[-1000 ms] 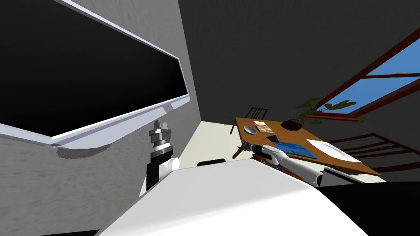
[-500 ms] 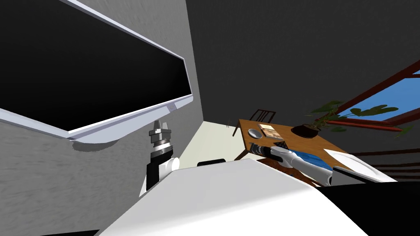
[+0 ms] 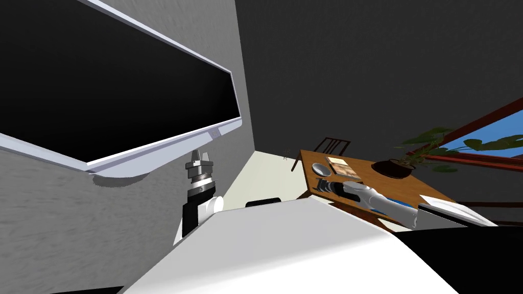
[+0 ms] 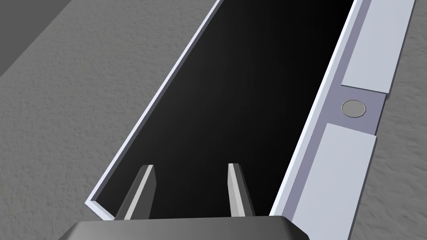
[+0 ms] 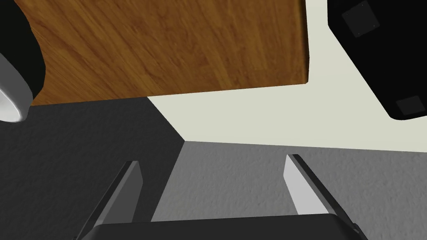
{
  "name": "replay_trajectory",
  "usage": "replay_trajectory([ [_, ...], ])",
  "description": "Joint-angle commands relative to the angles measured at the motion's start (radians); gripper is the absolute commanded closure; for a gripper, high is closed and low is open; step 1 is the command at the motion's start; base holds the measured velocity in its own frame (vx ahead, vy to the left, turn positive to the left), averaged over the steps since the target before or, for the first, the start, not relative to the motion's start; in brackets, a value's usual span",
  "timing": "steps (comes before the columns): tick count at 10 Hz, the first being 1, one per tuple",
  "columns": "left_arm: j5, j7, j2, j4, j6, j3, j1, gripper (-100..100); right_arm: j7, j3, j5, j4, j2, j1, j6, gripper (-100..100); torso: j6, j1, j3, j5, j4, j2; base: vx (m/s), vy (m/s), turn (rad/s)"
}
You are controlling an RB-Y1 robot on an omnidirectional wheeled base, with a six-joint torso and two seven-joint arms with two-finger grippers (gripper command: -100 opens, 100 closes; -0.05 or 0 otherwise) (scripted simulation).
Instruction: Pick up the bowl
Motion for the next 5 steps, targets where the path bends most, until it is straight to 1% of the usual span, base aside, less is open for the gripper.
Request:
replay_trajectory([
  [1, 0.0, 0.0, 0.0, 0.0, 0.0, 0.0, 0.0, 0, 0.007, 0.007, 0.019, 0.05, -0.016, -0.009, -0.018, -100, 0.0, 0.0, 0.0, 0.0, 0.0, 0.0, 0.043, -0.041, 0.177],
  [2, 0.0, 0.0, 0.0, 0.0, 0.0, 0.0, 0.0, 0, 0.005, 0.015, 0.037, 0.087, -0.033, -0.012, -0.027, -100, -0.001, -0.001, 0.0, 0.0, 0.0, -0.001, 0.093, -0.073, 0.264],
  [3, 0.0, 0.0, 0.0, 0.0, 0.0, 0.0, 0.0, 0, 0.005, 0.015, 0.037, 0.099, -0.033, -0.012, -0.027, -100, -0.001, -0.003, -0.002, 0.0, -0.001, -0.004, 0.072, -0.078, 0.051],
  [4, 0.0, 0.0, 0.0, 0.0, 0.0, 0.0, 0.0, 0, 0.005, 0.015, 0.037, 0.102, -0.033, -0.012, -0.027, -100, 0.0, -0.003, -0.002, -0.001, -0.001, -0.003, 0.024, -0.038, -0.043],
  [5, 0.0, 0.0, 0.0, 0.0, 0.0, 0.0, 0.0, 0, 0.002, 0.022, 0.053, 0.139, -0.047, -0.014, -0.036, -100, 0.0, -0.001, 0.0, 0.0, 0.0, -0.001, 0.031, -0.037, 0.104],
])
